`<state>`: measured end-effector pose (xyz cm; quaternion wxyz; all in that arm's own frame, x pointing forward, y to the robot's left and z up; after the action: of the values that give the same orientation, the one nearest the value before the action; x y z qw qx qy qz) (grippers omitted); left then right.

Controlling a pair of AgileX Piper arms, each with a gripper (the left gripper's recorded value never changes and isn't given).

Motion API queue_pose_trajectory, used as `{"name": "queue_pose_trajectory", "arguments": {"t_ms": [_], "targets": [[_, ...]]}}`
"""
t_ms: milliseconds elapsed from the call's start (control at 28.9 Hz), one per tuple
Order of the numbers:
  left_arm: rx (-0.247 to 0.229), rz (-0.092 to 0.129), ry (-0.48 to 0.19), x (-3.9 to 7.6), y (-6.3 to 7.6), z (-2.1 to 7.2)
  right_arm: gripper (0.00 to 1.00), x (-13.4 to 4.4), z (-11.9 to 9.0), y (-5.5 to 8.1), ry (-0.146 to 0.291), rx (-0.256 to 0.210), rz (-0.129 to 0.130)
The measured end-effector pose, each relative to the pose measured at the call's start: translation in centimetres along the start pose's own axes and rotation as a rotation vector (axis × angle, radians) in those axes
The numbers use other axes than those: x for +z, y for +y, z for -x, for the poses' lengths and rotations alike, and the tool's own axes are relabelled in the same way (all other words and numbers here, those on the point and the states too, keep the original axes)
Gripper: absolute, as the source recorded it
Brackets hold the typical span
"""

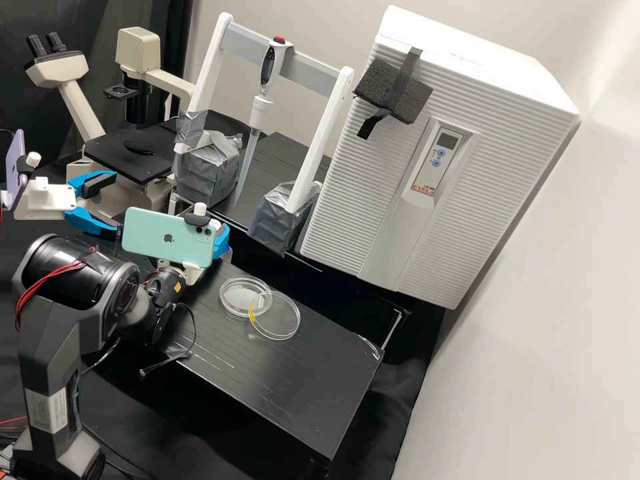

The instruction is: Close the bottle

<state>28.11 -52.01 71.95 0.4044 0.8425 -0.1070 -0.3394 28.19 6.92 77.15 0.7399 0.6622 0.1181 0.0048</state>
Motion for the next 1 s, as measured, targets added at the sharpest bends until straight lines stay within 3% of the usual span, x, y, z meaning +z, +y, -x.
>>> {"name": "queue_pose_trajectory", "arguments": {"t_ms": [277,312,485,554,693,1004], "targets": [[0.000,0.000,0.000,0.00,0.00,0.00,0.00,-0.05,-0.27,0.00,-0.007,0.009,-0.011],[0.000,0.000,0.000,0.00,0.00,0.00,1.00,-0.01,-0.29,-0.06,-0.008,0.007,-0.011],[0.000,0.000,0.000,0.00,0.00,0.00,1.00,0.00,-0.29,-0.05,-0.009,0.007,-0.009],[0.000,0.000,0.000,0.00,0.00,0.00,1.00,0.02,-0.29,-0.03,-0.012,0.010,0.005],[0.000,0.000,0.000,0.00,0.00,0.00,1.00,0.29,-0.28,-0.15,-0.041,-0.003,-0.002],[0.000,0.000,0.000,0.00,0.00,0.00,1.00,0.26,-0.26,-0.12,-0.041,-0.004,-0.002]]}}
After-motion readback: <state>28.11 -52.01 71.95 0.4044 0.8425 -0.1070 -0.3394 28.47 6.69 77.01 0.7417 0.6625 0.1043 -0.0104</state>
